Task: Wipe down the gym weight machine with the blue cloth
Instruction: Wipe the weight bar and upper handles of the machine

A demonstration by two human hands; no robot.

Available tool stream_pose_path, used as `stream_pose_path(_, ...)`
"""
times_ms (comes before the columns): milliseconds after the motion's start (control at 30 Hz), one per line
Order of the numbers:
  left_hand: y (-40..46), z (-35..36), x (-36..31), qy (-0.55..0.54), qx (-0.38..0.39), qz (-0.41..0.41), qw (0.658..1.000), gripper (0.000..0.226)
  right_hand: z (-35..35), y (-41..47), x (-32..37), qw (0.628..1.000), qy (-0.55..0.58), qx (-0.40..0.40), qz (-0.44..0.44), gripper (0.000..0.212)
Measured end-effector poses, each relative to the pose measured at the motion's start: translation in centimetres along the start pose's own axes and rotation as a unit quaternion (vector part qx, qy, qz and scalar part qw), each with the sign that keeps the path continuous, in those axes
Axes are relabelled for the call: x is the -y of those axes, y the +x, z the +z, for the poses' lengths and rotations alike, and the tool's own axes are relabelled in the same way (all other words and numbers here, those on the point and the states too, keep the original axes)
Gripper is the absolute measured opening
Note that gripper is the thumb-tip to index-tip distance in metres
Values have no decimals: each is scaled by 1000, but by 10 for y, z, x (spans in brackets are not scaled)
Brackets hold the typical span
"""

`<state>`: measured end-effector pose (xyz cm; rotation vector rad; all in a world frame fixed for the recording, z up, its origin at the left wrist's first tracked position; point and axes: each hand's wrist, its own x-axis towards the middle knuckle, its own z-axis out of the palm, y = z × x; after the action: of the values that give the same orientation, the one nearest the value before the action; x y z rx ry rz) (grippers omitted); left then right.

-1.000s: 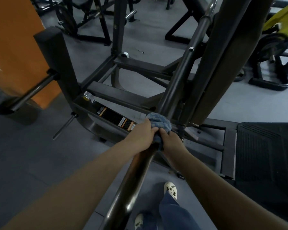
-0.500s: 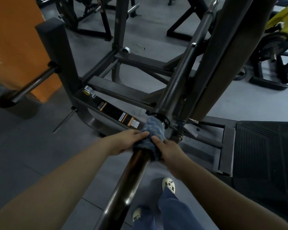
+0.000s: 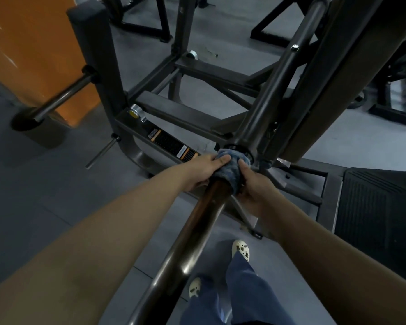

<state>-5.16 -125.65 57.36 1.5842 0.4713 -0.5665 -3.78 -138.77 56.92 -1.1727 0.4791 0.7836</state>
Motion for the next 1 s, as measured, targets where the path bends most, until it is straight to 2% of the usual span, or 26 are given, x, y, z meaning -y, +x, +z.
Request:
stream_pose_path(200, -28, -12, 18, 43, 40, -29, 998, 28, -3, -30, -24, 994, -108, 25, 18, 41)
stream_pose_path(333, -69, -20, 52, 88, 60, -68, 992, 19, -2, -62, -61, 986, -137, 65, 69, 19)
stream_pose_path(433, -93, -27, 80, 106, 87, -90, 986, 24, -2, -78, -90, 975, -192, 69, 87, 20)
stream_pose_path(533, -105, -27, 92, 108, 81, -90, 987, 35, -5, -82, -106, 974, -184, 95, 93, 20)
stream_pose_path(633, -105, -19, 83, 96, 50, -61, 992, 27, -6, -72, -99, 982, -136, 102, 80, 23)
stream_pose_path(767, -80, -1, 57, 68, -37, 7, 997, 34, -4, -42, -61, 993, -90, 63, 37, 35)
stream_pose_path(833, -68, 6, 43, 63, -61, 17, 996, 28, -1, -30, -40, 996, -78, 43, 22, 39)
stream_pose_path(1000, -59, 5, 32, 53, -29, -2, 998, 25, -3, -18, -30, 995, -91, 44, -1, 41)
